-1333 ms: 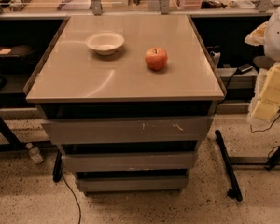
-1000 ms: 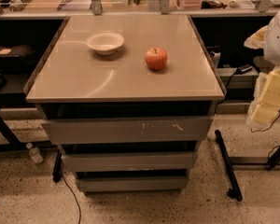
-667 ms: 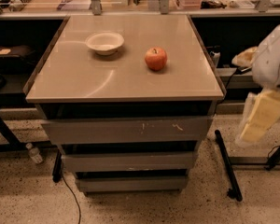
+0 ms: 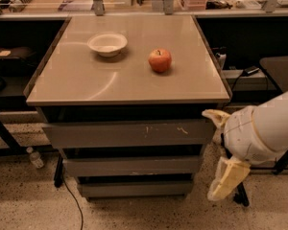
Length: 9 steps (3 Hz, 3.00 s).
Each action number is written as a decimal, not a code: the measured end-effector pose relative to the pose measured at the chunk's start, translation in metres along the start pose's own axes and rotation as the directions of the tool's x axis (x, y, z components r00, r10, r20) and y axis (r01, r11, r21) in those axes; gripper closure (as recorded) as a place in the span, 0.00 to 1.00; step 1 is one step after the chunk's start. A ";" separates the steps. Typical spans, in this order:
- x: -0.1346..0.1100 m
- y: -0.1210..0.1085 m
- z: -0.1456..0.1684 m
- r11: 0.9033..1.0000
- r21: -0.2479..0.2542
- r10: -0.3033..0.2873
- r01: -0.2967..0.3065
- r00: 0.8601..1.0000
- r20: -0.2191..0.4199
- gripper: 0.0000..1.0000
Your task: Open middle drawer
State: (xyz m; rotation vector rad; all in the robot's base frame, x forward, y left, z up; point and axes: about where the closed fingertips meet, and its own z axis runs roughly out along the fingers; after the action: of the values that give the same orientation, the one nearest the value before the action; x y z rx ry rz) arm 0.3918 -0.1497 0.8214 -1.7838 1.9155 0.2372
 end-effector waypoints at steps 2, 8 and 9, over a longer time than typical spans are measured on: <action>0.048 0.018 0.122 0.995 -0.098 -0.021 0.021 1.000 0.002 0.00; 0.185 -0.037 0.272 0.993 0.114 0.015 -0.019 0.999 0.032 0.00; 0.186 -0.055 0.285 0.991 0.134 -0.014 -0.006 0.990 0.142 0.00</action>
Offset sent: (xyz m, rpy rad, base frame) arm 0.0292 0.0042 -0.2065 -0.0710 0.1469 0.0551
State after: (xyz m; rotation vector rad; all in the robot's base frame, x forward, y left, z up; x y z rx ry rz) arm 0.5124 -0.1905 0.5009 -1.6378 1.7844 0.2227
